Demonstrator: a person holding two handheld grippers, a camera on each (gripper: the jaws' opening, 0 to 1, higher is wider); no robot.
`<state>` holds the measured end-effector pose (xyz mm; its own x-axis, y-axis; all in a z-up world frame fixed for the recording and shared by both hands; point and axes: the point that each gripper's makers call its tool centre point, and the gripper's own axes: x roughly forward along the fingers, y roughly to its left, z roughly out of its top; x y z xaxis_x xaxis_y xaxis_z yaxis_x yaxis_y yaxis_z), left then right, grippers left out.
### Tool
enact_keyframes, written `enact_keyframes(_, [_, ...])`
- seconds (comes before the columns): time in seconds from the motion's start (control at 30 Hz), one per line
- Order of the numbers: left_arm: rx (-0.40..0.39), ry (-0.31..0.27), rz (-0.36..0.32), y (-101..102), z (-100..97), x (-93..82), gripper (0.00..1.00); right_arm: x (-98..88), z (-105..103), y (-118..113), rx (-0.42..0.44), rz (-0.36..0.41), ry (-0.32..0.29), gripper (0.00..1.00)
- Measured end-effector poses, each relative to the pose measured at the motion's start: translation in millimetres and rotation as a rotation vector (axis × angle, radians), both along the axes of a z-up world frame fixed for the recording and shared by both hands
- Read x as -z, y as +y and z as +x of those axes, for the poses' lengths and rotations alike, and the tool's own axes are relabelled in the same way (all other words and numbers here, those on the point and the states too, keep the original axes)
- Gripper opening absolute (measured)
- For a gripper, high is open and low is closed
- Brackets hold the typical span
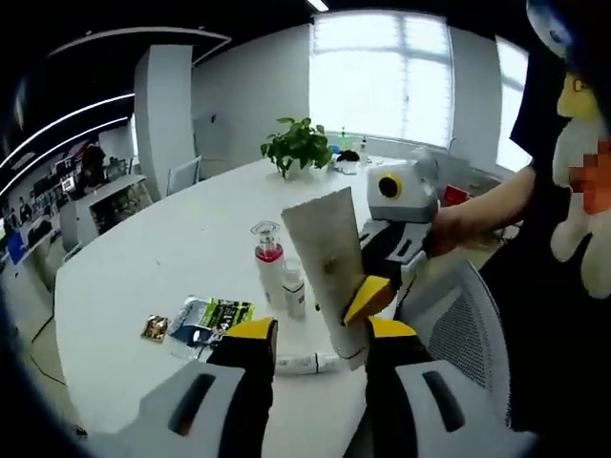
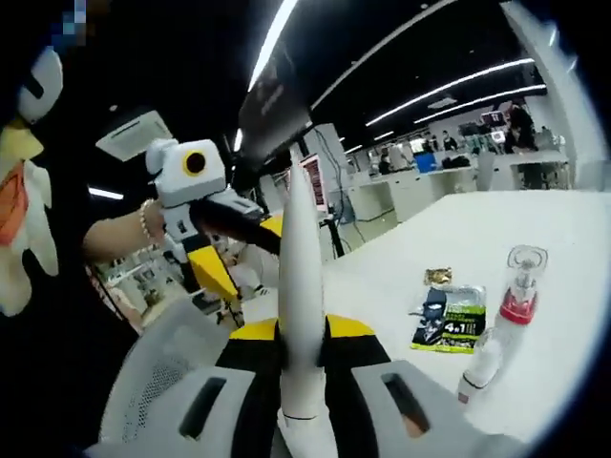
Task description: Arrange the skincare products in the storage area until every visible bottle or jar stands upright without overlapping.
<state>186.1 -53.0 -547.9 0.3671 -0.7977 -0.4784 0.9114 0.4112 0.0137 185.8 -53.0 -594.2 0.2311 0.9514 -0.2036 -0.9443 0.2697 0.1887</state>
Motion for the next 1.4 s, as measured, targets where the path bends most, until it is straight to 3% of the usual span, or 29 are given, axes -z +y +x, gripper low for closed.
enact_keyframes(0.1, [0.059,-0.034,0.031,-9,1.6,-1.7,0.4,-0.4,-8,6,-0.081,-0.049,-0.062,0.15])
enact_keyframes(0.23, [0.13,-0.042,0.039,-17,-4.0,-1.9,0.37,1.0,-18,12,-0.148,-0.073,-0.094,0.15])
enact_keyframes(0.33, [0.206,-0.051,0.07,-21,-13.4,0.8,0.32,6.0,-23,14,-0.185,-0.104,-0.102,0.15])
enact_keyframes(0.47, [0.252,-0.062,0.139,-22,-18.4,11.5,0.3,10.2,-29,18,-0.209,-0.127,-0.107,0.15])
enact_keyframes(0.73, [0.347,-0.07,0.212,-29,-27.9,25.7,0.24,16.4,-37,22,-0.282,-0.197,-0.153,0.16])
enact_keyframes(1.07, [0.337,-0.006,0.25,-26,-23.8,38.5,0.18,23.7,-37,16,-0.296,-0.219,-0.159,0.17])
enact_keyframes(1.4, [0.348,0.0,0.282,-34,-11.4,36.3,0.17,19.8,-18,12,-0.189,-0.184,-0.161,0.19])
